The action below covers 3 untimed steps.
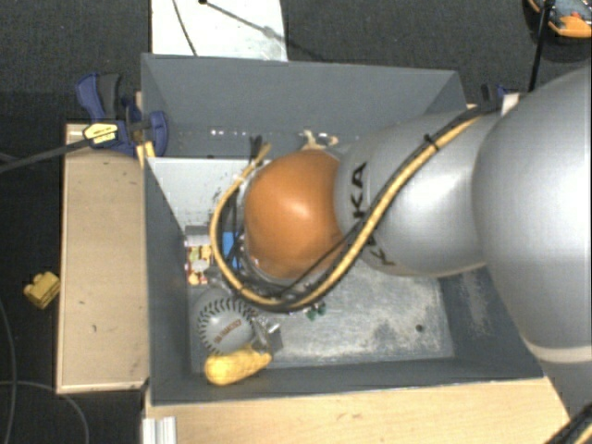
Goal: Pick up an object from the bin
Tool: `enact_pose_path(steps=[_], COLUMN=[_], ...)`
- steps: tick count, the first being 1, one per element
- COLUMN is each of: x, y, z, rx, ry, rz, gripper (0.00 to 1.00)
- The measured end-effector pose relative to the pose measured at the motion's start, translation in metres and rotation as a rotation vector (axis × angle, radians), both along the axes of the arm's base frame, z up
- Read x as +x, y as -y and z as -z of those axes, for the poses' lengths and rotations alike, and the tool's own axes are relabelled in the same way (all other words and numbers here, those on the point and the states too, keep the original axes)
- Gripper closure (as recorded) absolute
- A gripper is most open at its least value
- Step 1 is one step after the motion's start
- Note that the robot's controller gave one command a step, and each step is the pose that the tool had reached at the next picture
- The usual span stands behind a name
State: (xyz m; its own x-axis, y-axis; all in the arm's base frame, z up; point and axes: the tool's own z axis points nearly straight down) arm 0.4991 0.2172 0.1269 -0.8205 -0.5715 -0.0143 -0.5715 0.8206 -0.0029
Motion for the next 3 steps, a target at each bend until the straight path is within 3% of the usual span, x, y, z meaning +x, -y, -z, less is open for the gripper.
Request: enact_pose_path(steps=[1, 2, 3], x=[0.003, 0.005, 0.005], y=[-0.023, -0.009, -0.009], z=[0.049, 0.042, 0.042], rx=[-0.005, 0.012, 0.012], ry=[0.022, 0.065, 0.065], rz=[0.009, -0.435, -0.435], gripper=[0.0, 1.0, 1.0])
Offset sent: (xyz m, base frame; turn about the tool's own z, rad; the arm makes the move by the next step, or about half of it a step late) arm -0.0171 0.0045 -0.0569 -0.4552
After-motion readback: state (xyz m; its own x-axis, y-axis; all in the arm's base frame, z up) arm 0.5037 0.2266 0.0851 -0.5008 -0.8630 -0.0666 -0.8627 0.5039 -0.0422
